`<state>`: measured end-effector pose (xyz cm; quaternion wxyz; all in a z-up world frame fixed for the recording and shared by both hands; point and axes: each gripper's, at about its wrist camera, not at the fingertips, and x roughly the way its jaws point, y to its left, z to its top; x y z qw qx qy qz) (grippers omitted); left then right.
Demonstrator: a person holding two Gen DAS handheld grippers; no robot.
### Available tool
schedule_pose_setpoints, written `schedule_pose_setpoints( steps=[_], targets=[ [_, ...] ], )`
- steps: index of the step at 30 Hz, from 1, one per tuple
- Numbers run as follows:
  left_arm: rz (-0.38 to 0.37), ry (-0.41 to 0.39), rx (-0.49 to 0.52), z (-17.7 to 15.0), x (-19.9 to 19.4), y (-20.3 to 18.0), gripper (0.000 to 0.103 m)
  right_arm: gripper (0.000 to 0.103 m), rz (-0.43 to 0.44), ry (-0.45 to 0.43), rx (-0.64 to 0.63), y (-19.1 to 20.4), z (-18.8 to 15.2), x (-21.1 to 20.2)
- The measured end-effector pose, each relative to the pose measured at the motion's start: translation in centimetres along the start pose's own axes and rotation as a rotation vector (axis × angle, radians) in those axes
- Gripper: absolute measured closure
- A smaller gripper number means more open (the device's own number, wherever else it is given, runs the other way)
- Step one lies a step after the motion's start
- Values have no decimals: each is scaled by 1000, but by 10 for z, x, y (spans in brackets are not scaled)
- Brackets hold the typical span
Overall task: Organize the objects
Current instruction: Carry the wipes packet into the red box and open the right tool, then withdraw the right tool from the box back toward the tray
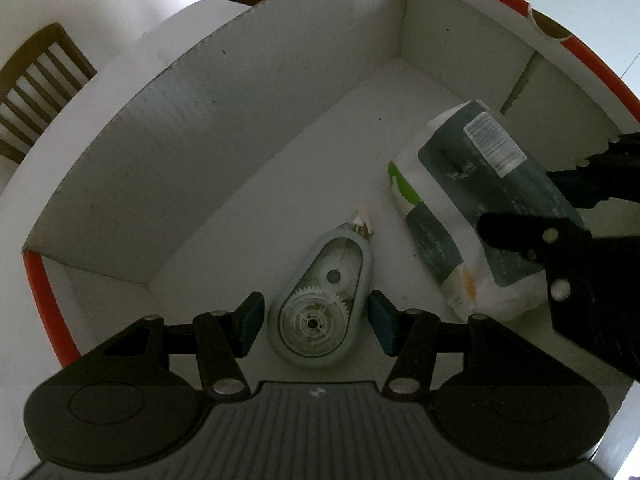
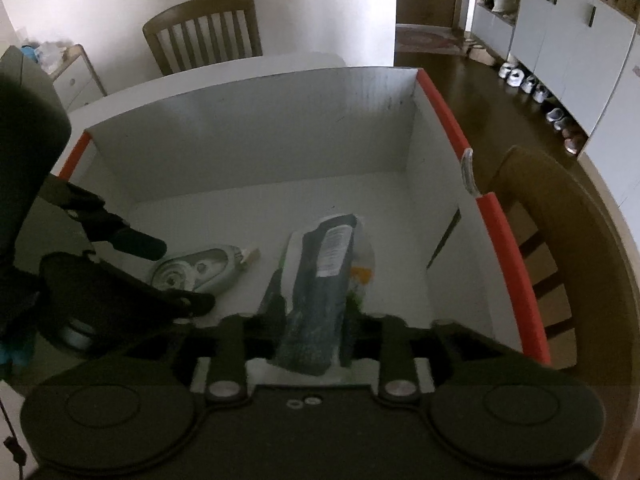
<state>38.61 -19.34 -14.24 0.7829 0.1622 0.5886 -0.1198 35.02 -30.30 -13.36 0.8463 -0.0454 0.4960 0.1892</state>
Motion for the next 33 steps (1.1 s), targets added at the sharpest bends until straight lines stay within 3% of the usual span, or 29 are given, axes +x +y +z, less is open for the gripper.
schedule_pose_setpoints(
  steps=[3, 8, 20, 33],
  targets=[
    [2, -22, -6, -2, -7, 1, 38, 59, -3, -3, -1, -3, -1, -5],
    [12, -92, -19, -10, -27, 3, 38, 54, 15, -32, 1, -3, -2, -21],
    [-42, -271, -88, -32, -85, 13, 38, 53, 48, -147, -47, 9, -8, -77],
    [-105, -450, -126, -89, -139, 27, 38, 51, 47, -251, -97, 47, -19, -125]
  ],
)
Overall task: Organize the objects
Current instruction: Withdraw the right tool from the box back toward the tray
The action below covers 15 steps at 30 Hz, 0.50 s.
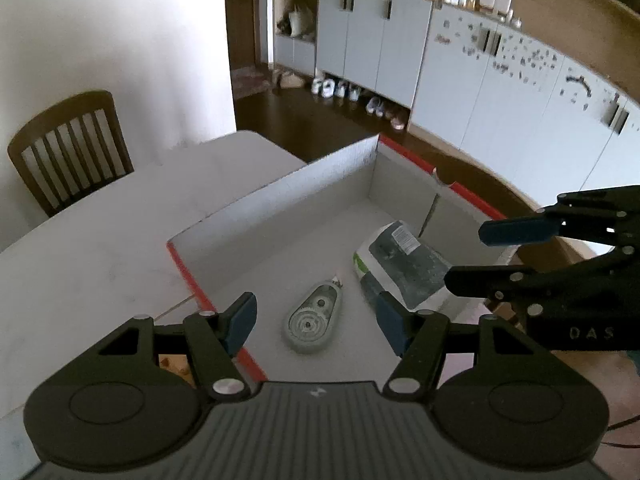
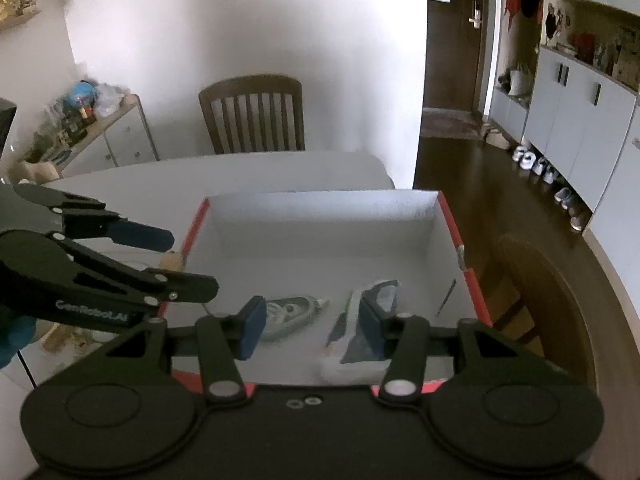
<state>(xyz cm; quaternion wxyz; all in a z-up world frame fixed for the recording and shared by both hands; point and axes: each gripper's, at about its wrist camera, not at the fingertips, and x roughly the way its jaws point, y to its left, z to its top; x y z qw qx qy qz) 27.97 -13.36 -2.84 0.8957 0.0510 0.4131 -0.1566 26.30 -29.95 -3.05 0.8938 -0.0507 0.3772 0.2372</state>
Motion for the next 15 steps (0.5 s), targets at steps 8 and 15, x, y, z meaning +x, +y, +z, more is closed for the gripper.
schedule_pose_setpoints(
  steps=[8, 15],
  targets=[
    [-7, -68, -11, -27, -46, 17, 38, 44, 11, -41, -20, 37, -3, -19],
    [-13, -119, -7, -53, -82, 32, 32, 38, 6, -69, -37, 70, -6, -30]
  ],
)
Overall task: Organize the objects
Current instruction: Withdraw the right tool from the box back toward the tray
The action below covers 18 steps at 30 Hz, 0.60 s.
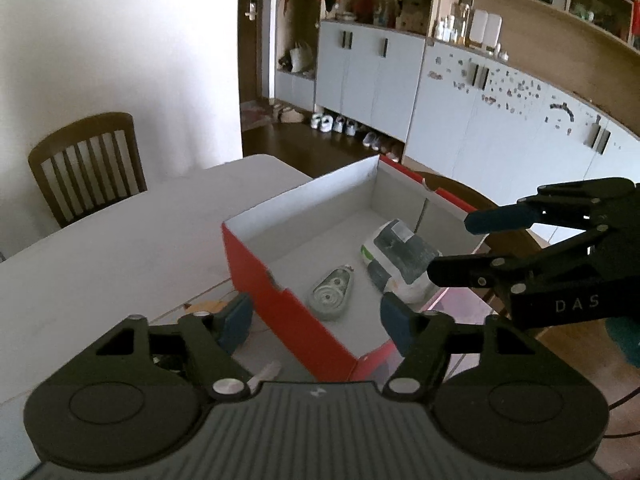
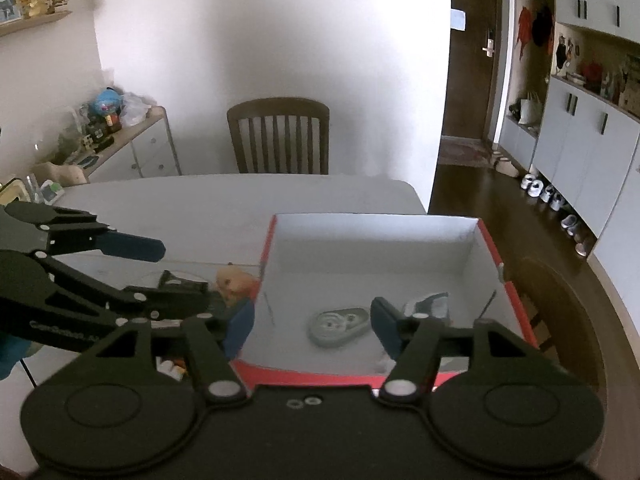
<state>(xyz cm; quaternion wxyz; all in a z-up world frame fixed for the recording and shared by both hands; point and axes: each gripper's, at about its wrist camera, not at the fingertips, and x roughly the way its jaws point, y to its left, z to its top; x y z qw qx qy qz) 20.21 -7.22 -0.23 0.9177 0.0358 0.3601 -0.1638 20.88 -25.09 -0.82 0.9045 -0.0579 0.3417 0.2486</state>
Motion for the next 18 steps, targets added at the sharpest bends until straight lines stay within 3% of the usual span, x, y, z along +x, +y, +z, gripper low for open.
schedule_pose_setpoints(
  steps=[5, 11, 14, 18],
  targets=[
    [7, -22, -20, -16, -21, 13, 31, 33, -5, -5, 16, 20, -8, -3],
    [29, -39, -54, -35, -40, 34, 26, 26, 8, -1, 35, 45, -17, -4],
    [31, -53, -77, -46, -48, 46, 18, 23, 12, -1, 26, 58, -21, -5],
    [41, -50, -104, -61, -56, 62, 18, 19, 24, 4, 12, 77, -25, -2]
  ],
)
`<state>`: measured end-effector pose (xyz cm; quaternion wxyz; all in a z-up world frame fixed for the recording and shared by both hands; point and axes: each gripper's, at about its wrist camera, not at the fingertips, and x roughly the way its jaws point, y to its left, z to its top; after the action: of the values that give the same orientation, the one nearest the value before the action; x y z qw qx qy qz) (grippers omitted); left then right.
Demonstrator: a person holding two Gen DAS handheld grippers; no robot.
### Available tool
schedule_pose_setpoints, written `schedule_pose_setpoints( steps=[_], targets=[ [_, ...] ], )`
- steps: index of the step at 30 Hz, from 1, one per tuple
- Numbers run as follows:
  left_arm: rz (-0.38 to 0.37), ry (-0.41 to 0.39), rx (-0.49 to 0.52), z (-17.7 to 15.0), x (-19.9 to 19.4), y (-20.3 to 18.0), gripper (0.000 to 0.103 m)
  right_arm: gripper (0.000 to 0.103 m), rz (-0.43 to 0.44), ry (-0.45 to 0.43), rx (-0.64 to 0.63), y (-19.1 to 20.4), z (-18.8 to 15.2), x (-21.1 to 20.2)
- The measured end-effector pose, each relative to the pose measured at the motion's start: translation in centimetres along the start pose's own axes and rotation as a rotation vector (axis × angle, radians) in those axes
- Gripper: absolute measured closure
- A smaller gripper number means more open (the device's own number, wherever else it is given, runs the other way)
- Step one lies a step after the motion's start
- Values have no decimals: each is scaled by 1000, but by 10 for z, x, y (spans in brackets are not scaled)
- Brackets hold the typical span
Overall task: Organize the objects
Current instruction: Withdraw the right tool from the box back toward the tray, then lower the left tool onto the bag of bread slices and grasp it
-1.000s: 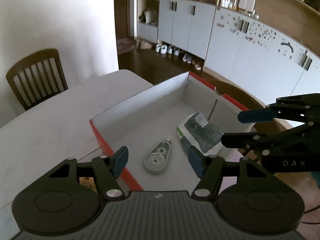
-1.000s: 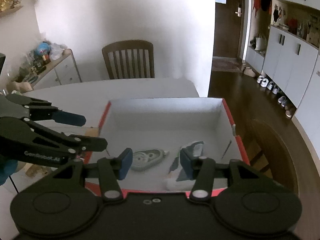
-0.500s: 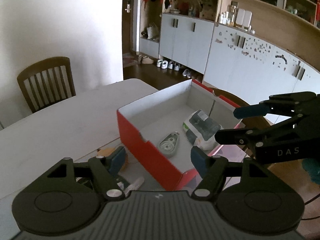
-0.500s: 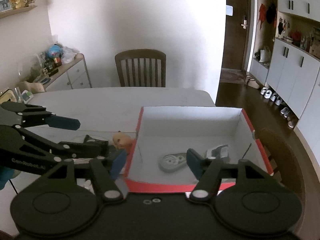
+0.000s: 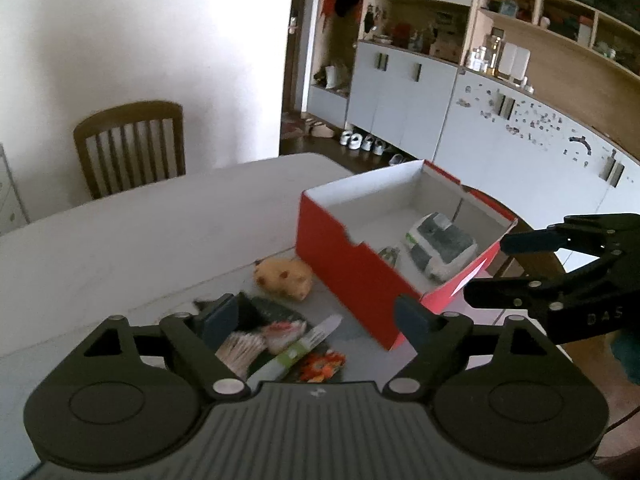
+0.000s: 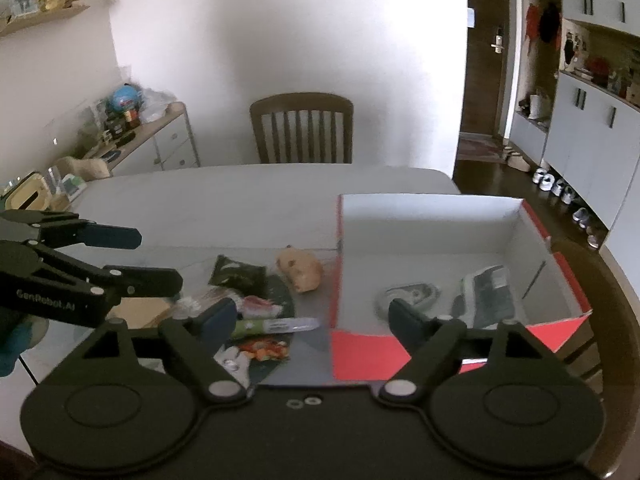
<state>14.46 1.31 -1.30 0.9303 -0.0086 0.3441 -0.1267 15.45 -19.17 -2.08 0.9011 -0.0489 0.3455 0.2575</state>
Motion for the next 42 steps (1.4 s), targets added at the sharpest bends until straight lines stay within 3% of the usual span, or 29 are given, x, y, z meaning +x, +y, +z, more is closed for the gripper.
schedule_pose_setpoints(
  steps=[5, 11, 16, 27, 36, 42],
  targets=[
    [17, -1, -35, -20, -8, 23, 3, 19, 7, 22, -20, 22, -8, 8],
    [43, 3, -39, -46, -16, 54, 0, 15, 23, 37, -20, 45, -18, 17],
    [84, 27, -36, -65, -12, 80, 0, 3, 29, 48, -14, 57, -24, 26],
    [153, 123, -52, -102, 6, 129, 0, 1, 9, 115, -33, 79, -47, 51],
    [167, 156, -43, -104, 25, 136, 0, 1, -18, 182, -17, 82, -60, 82],
    [118, 145, 88, -102, 36, 105, 0, 1, -33, 216, -43, 83, -63, 101]
  ],
)
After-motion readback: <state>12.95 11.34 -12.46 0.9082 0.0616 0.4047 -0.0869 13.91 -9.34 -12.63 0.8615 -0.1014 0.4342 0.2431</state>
